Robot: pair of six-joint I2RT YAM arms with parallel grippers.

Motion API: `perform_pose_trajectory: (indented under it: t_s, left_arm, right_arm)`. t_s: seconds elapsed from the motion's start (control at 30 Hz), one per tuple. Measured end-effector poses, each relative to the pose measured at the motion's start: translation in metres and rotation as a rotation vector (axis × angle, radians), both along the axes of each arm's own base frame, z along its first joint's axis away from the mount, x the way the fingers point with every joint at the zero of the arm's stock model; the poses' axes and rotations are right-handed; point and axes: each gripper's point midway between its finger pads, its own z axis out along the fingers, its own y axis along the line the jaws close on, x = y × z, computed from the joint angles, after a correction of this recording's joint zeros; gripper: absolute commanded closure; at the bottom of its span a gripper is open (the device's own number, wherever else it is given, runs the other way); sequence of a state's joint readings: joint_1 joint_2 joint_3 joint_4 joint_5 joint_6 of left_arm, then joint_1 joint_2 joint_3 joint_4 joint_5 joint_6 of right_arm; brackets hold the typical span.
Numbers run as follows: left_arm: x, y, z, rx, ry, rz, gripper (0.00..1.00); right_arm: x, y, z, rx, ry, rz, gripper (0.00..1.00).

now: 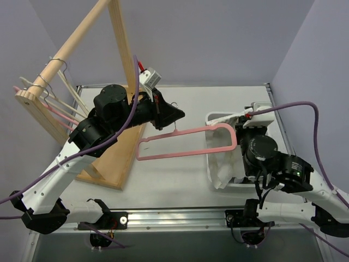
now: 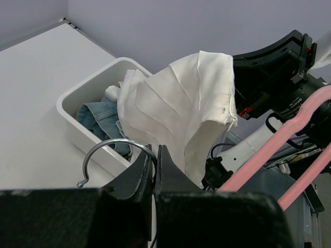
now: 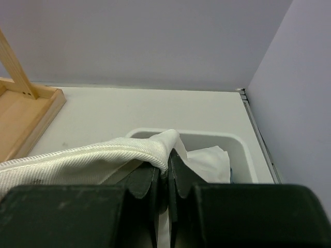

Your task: Remove the skirt from the hanger

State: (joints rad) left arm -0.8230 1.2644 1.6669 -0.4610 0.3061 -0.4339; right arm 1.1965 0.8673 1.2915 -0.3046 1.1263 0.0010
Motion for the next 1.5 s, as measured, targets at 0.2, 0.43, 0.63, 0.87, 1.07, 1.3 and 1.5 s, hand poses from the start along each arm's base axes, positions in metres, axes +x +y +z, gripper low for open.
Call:
perform_pose_trajectory:
  t_s: [0.2,0.43,0.63,0.87,1.07,1.3,1.5]
  left_arm:
    - [0.004,0.002,-0.013,0.041,0.002,0.019,0.98]
    - [0.003,0.007,-0.023,0.068,0.011,0.03,0.98]
    - [0.004,0.009,-0.028,0.096,0.001,0.037,0.98]
    - [0.011,0.01,-0.038,0.146,-0.025,0.054,0.98]
    - [0.018,0.009,-0.052,0.199,-0.026,0.061,0.98]
    - [0.026,0.005,-0.064,0.256,-0.024,0.064,0.98]
    - [0.032,0.006,-0.065,0.299,-0.038,0.075,0.98]
  right_arm:
    - [0.058,-0.035,-0.042,0.012,0.097,-0.209,1.0]
    - [0.102,-0.105,-0.113,0.066,0.298,-0.387,1.0]
    - [0.102,-0.099,-0.152,0.173,0.36,-0.342,1.0]
    - [0.062,-0.077,-0.277,0.319,0.628,-0.361,0.94]
    - [0.07,-0.072,-0.232,0.4,0.582,-0.37,0.13]
    - [0.091,-0.07,-0.082,0.385,0.368,-0.254,0.0]
    - [0.062,-0.041,0.015,0.399,0.235,0.04,0.0]
